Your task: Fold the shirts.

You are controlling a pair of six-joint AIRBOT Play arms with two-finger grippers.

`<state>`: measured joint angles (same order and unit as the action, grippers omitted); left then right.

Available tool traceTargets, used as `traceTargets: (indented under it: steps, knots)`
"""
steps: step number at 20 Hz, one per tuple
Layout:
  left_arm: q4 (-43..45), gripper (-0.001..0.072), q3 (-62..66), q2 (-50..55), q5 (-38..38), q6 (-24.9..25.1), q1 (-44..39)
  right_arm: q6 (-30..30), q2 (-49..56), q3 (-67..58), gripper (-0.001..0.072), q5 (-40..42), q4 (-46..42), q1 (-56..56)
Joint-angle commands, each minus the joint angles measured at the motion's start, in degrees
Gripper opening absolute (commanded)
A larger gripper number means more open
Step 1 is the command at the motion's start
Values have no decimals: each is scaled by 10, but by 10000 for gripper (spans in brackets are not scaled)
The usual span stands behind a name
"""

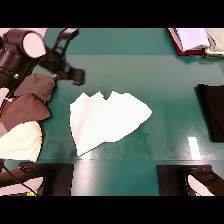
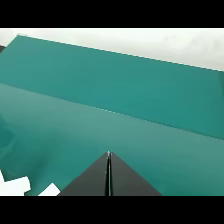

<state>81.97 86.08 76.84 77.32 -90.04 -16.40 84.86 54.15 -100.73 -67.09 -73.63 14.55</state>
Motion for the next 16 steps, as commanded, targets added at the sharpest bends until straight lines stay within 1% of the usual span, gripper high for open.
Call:
traceTargets:
  steps: [1,4,7,10,12,15,16]
  knots:
    - [-38,604,-147,-33,-19,0,91,0,8,0,19,-2,0,0]
    - [-77,605,-290,-63,-72,1,122,0,26,-1,18,-13,4,0]
    - [-106,605,-375,-64,-117,0,126,0,44,-1,19,-20,7,0]
    - [-180,605,-426,-64,-181,11,126,0,56,-1,19,-20,7,0]
    - [-223,605,-445,-64,-210,27,126,0,58,-1,19,-20,7,0]
    - [-238,602,-449,-63,-212,33,126,0,57,-1,19,-20,6,0]
    - [-240,438,-449,-63,-211,33,126,0,57,-1,19,-21,6,0]
